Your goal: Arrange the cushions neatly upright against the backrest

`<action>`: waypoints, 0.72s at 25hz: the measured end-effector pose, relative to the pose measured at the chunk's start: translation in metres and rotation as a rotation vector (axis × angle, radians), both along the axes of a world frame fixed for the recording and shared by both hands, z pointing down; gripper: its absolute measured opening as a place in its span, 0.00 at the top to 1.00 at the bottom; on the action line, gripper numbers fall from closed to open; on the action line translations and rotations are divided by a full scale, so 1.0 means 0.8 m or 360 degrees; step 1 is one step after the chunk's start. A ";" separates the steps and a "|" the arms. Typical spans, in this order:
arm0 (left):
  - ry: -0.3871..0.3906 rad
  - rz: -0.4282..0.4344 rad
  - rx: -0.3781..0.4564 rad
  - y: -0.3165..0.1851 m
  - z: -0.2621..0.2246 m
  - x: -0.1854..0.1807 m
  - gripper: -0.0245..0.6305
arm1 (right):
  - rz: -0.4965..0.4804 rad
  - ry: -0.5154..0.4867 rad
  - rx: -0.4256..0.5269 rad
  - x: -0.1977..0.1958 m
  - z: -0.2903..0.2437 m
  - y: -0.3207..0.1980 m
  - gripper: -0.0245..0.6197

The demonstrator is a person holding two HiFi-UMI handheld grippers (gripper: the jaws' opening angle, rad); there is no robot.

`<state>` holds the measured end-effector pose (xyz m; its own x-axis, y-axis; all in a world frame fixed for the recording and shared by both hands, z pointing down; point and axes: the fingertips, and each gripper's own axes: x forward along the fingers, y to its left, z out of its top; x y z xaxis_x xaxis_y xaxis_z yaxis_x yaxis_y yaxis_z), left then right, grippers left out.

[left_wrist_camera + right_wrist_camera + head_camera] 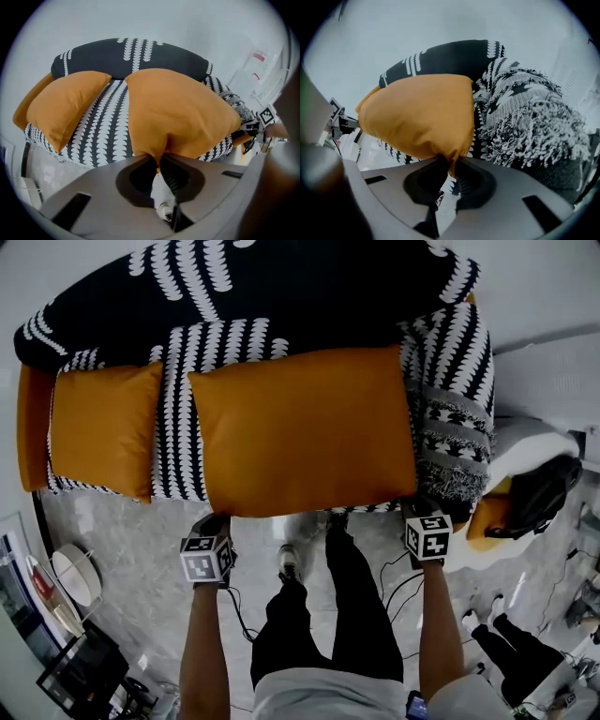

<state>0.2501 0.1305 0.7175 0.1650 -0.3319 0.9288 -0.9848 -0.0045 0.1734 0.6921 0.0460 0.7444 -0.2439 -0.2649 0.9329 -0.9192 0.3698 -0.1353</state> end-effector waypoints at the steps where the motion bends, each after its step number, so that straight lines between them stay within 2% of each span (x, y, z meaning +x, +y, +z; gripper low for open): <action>1: -0.0025 -0.0001 -0.0012 -0.003 -0.006 -0.003 0.89 | 0.0002 -0.0025 -0.0012 -0.002 -0.009 0.000 0.88; 3: -0.0084 -0.0021 -0.0039 -0.011 -0.018 -0.011 0.89 | 0.0021 -0.0076 -0.0045 -0.009 -0.029 0.002 0.89; 6: -0.0141 -0.0132 -0.0077 -0.028 -0.038 -0.018 0.90 | 0.0018 -0.0139 -0.0084 -0.019 -0.057 -0.006 0.89; 11: -0.0252 -0.0178 -0.0129 -0.061 -0.060 -0.017 0.91 | -0.0127 -0.0197 -0.0131 -0.027 -0.087 -0.030 0.90; 15: -0.0318 -0.0265 -0.0098 -0.081 -0.081 -0.021 0.92 | -0.0293 -0.0243 -0.0111 -0.033 -0.119 -0.048 0.90; 18: -0.0343 -0.0302 -0.0024 -0.105 -0.100 -0.026 0.92 | -0.0353 -0.0252 -0.0066 -0.037 -0.144 -0.063 0.90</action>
<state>0.2295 0.0469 0.6375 -0.1006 -0.3235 0.9408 -0.9820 0.1842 -0.0417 0.6626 -0.0048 0.6288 -0.4352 -0.1514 0.8875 -0.7826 0.5509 -0.2898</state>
